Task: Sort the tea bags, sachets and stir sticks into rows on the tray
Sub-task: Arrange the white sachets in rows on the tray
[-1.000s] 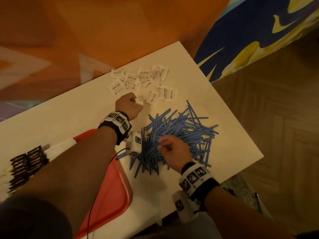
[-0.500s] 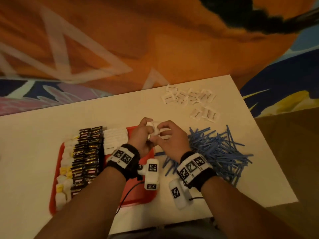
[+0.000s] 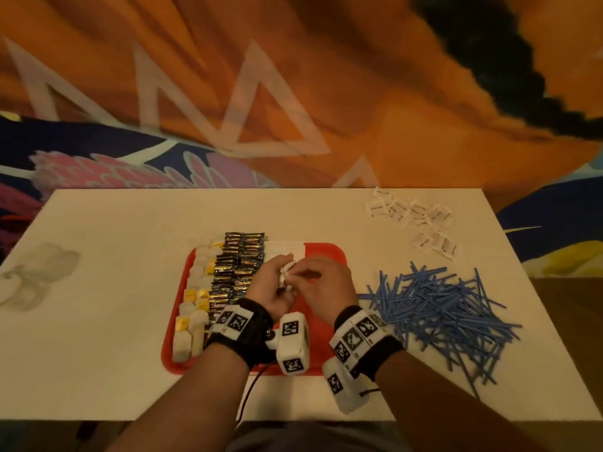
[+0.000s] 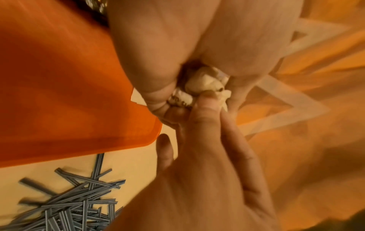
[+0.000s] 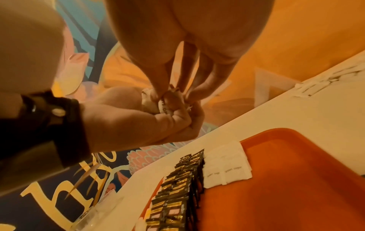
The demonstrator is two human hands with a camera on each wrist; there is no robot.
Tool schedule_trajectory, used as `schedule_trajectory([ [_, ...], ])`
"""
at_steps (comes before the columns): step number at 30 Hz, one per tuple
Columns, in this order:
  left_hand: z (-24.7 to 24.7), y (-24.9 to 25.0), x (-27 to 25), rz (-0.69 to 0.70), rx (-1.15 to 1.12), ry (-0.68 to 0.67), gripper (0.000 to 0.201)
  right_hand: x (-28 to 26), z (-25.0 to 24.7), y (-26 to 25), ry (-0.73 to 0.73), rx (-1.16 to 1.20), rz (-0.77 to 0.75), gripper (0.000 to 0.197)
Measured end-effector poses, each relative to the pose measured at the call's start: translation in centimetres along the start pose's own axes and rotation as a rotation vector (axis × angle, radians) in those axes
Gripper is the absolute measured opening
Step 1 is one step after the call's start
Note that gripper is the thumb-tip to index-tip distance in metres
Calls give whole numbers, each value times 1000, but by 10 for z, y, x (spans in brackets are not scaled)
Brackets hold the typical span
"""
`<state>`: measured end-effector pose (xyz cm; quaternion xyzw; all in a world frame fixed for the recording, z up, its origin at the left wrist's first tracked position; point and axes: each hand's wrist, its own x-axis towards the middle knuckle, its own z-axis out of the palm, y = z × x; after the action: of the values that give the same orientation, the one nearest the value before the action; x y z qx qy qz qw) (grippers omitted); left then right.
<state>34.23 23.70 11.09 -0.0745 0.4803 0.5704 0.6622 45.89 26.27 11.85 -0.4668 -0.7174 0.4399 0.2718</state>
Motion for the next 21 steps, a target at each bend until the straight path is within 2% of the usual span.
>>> schedule_trajectory([
  [3, -26, 15, -10, -30, 8, 15, 7, -7, 21, -16, -28, 78, 63, 17],
  [8, -57, 33, -23, -2, -10, 24, 14, -19, 46, -37, -40, 298, 152, 20],
  [14, -73, 44, -37, -94, 5, -125, 17, -27, 64, -54, -90, 101, 79, 17],
  [16, -76, 47, -39, -120, 21, -129, 18, -28, 66, -57, -86, 67, 86, 14],
  [21, -81, 50, -43, -158, 91, -129, 6, -29, 70, -54, -19, 125, 115, 27],
])
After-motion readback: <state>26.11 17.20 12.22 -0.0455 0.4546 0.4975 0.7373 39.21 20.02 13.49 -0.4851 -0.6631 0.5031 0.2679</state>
